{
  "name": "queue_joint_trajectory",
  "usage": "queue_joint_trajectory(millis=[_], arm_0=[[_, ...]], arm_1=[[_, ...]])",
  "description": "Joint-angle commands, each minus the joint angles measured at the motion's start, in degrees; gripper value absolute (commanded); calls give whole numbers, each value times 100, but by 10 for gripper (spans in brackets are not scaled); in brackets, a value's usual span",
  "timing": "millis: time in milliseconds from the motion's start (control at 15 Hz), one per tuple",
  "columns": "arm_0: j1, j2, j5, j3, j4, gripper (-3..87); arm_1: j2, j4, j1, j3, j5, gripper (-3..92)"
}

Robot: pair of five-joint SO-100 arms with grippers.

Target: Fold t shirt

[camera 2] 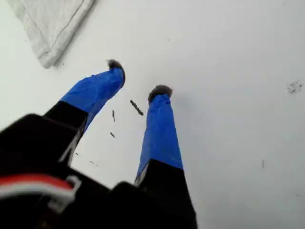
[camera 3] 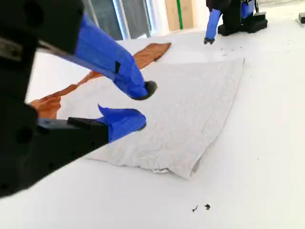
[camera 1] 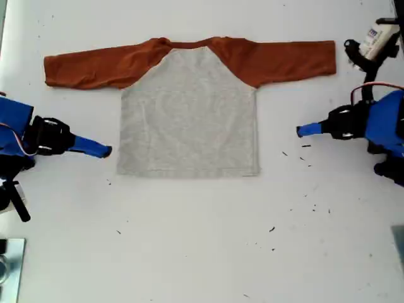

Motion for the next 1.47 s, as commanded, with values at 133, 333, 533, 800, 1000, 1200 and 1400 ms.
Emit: queue_joint_trajectory(millis=[133,333,533,800,1000,1200,1400], arm_0=[[-70,44,26,53,-9,23],[97,44,62,53,-9,-2],[211,44,70,53,-9,-2],[334,44,132,62,-9,2],[316,44,167,62,-18,11],[308,44,185,62,-18,12],[308,44,193,62,-26,10]], arm_1=[[97,-53,229,246,88,36],[79,44,-53,-237,1046,35],[-2602,598,1107,-2997,-167,36],[-5651,1573,3410,-6486,-2531,107],[-7128,1485,4482,-7875,-3885,352],[-7576,255,5300,-7075,-4693,361],[-8104,-1582,5616,-5643,-5098,340]])
